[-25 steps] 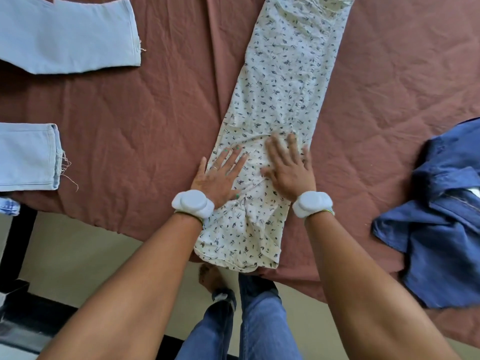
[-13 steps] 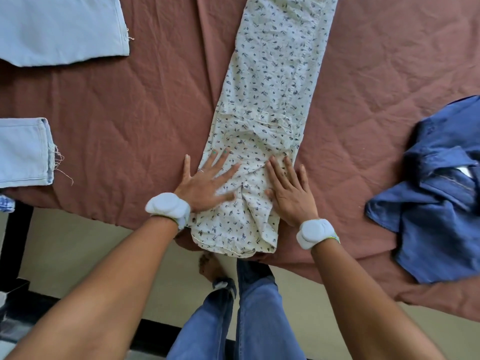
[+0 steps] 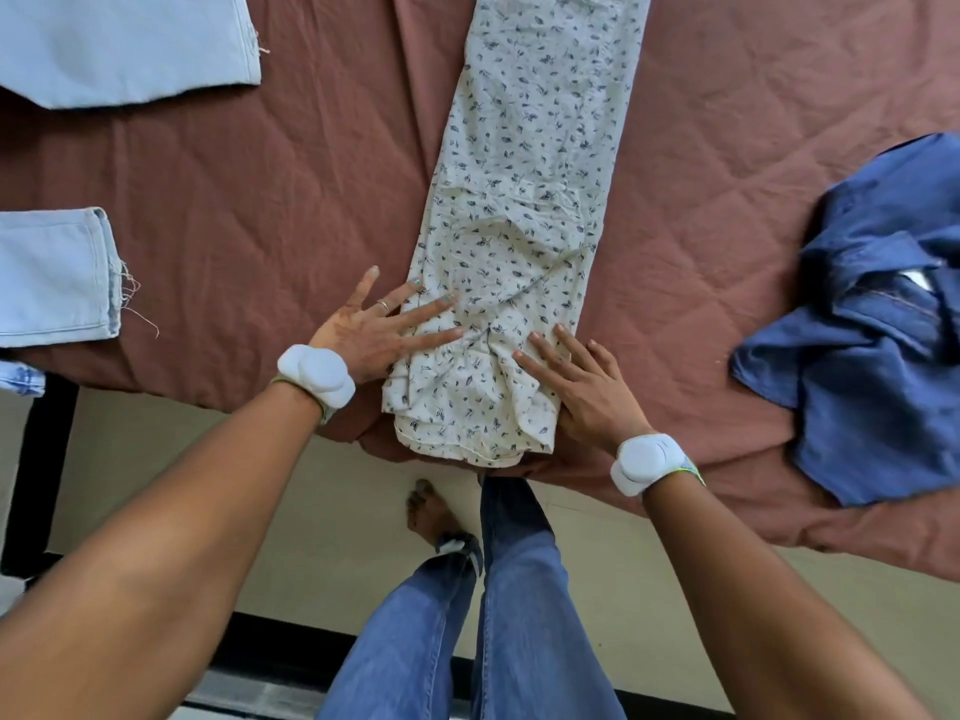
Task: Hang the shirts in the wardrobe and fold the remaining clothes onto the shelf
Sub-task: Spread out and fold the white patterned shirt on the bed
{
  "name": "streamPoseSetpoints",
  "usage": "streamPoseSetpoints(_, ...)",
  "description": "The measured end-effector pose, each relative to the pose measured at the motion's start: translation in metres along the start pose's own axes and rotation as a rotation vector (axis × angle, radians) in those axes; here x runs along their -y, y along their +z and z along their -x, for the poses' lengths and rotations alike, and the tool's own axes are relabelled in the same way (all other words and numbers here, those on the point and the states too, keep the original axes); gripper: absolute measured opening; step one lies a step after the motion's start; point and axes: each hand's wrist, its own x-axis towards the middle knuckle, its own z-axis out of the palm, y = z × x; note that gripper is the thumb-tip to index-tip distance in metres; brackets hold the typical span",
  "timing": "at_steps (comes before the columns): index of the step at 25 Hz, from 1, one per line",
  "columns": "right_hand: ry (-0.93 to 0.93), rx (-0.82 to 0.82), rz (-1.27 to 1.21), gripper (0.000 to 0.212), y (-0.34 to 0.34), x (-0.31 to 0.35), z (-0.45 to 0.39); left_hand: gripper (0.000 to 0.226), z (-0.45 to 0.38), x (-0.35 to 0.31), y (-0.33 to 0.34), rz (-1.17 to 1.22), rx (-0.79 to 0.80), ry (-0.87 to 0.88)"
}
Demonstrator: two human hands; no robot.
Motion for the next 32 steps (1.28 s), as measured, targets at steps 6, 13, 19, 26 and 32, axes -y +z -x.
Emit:
streamPoseSetpoints(6, 0.328, -0.05, -0.418, 0.049, -0.034, 0.019, -0.005, 0.046, 0.014, 0.002, -0.053, 0.443, 0.349, -0.111)
streamPoseSetpoints(13, 0.293, 0.264, -1.166, 0.016, -0.112, 0.032, 0.026, 0.061, 0.041, -0.007, -0.101, 1.175, 0.596, -0.206)
streamPoseSetpoints(19, 0.428, -0.297, -1.342, 0.019, -0.155, -0.031, -0.049, 0.087, -0.041, 0.059, -0.141, 1.482, -0.116, -0.54)
streamPoseSetpoints(26, 0.713, -0.422, -1.27, 0.036, -0.144, -0.112, -0.19, 0.052, -0.198, 0.119, -0.119, 1.635, -0.169, -0.831)
streamPoseSetpoints(32, 0.831, -0.482, -1.466, 0.035, -0.114, -0.108, -0.182, 0.044, -0.192, 0.081, -0.075, 1.555, -0.311, -1.076)
